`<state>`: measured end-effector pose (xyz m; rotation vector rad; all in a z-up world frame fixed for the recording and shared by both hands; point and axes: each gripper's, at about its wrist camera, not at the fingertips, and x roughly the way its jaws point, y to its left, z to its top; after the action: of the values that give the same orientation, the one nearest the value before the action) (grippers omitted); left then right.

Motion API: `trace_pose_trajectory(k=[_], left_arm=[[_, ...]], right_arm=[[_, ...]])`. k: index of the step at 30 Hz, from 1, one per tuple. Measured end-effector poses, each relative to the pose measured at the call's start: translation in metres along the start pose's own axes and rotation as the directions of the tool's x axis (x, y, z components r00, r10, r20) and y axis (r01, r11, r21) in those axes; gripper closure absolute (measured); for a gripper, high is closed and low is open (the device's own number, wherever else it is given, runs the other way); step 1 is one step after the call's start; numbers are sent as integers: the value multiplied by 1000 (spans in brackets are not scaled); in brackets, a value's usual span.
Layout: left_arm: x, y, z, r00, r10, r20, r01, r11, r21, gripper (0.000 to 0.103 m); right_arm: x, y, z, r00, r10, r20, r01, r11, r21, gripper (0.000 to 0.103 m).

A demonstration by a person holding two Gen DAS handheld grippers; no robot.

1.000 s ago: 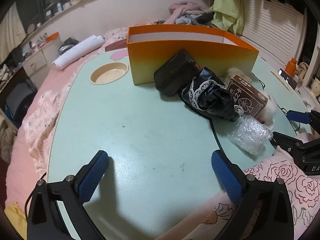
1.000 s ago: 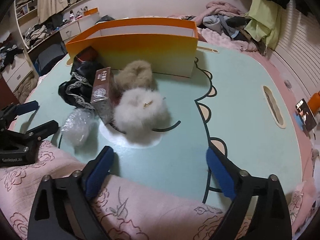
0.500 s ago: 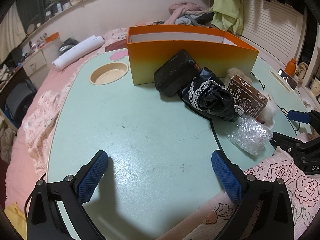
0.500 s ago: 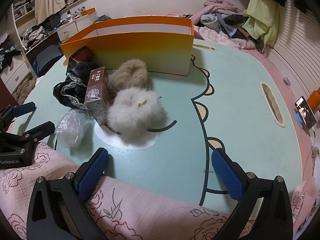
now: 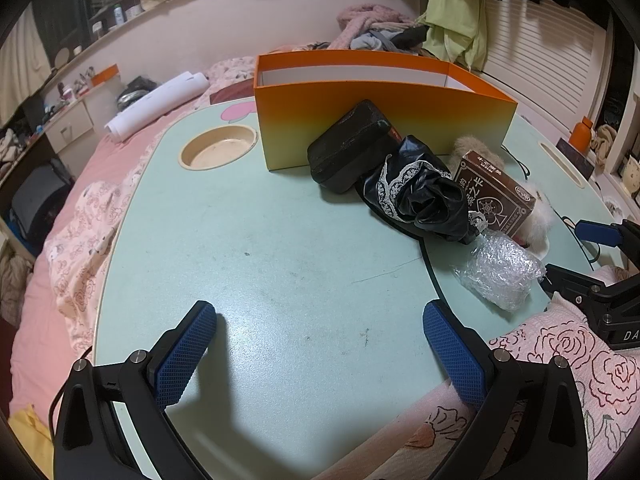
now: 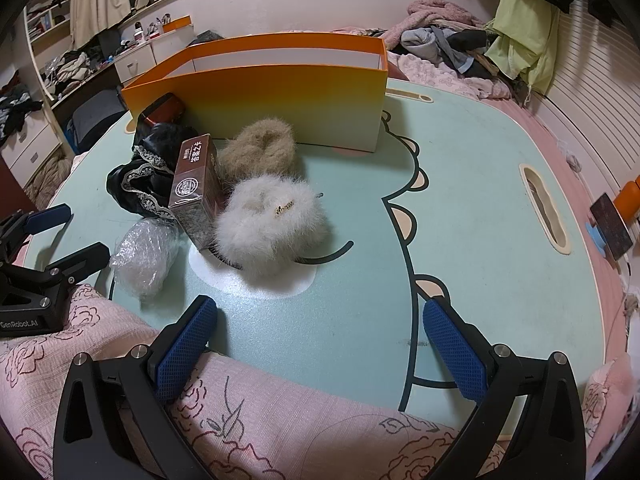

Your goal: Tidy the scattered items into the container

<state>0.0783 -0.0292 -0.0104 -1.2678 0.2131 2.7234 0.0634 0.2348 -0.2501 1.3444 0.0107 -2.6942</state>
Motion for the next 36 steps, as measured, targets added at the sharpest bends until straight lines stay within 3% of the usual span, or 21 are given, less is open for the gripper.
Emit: trace_pose_trajectory(k=[36], left_arm=[[-1, 0, -3, 1000, 0, 3, 0, 1000, -2, 0]], right_arm=[[0, -1, -2, 1000, 1, 2, -1, 1000, 0, 0]])
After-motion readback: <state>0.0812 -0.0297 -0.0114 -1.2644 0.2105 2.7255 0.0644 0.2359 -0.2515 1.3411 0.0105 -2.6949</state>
